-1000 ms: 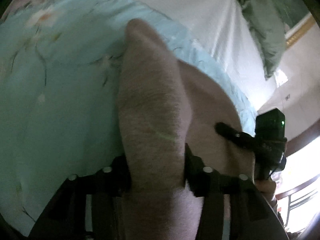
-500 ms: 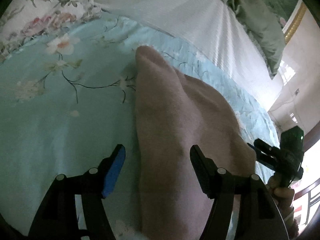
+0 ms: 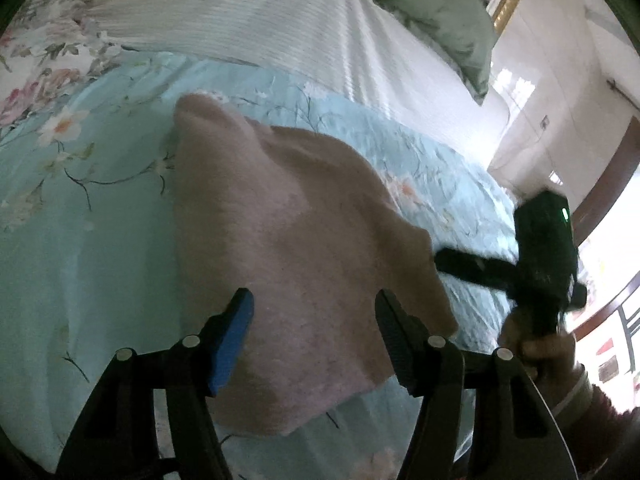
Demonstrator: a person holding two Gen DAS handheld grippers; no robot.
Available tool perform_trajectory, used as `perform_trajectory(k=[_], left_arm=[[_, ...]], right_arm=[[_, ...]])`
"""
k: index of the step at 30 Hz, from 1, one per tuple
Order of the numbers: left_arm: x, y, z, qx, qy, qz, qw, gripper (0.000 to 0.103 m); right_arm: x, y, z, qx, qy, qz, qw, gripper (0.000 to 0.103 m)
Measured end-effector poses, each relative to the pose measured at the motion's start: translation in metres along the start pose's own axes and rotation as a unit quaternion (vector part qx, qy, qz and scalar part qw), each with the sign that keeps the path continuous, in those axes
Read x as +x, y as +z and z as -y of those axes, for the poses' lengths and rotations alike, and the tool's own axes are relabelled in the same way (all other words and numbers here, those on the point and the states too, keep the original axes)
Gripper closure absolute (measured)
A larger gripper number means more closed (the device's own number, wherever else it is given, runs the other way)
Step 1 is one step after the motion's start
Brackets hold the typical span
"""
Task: Fold small clothes
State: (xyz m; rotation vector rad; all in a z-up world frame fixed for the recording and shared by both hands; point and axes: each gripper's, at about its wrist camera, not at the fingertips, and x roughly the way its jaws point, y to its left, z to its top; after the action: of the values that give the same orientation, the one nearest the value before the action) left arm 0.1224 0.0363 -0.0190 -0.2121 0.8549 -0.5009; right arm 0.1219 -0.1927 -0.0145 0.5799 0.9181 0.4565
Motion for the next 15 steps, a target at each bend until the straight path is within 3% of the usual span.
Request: perform_trajectory(k=[4,5,6,11,15], left_arm=[[0.003,-0.003,-0.003,0.003,-0.004,-0.003,1.0,0.041],[0.003,-0.003,-0.004,0.004,-0.005,-0.003,1.0,0.041],[0.005,-0.004,-0.005,0.006,-0.007,-0.002,1.0,0.041],[0.007,0.002,0.001,0.013,0.001,-0.001,0.9999,0.046],[0.026,0.001,0.001,0.023,0.025,-0.03,0.999,0.047]], right_arm=[[0.018,0.017,0.006,0.011,-0.013,-0.003,1.0,0.041],[0.027,0.021,0.005,0.012,-0.01,-0.019,1.0,0.053],[0.031,0.025,0.002,0.007,-0.012,-0.028,1.0,0.075],[0.009,0.045,-0.026,-0.041,-0.002,0.025,0.999,0.081],[0.031,0.044,0.002,-0.019,-0.046,-0.016,0.999,0.081]])
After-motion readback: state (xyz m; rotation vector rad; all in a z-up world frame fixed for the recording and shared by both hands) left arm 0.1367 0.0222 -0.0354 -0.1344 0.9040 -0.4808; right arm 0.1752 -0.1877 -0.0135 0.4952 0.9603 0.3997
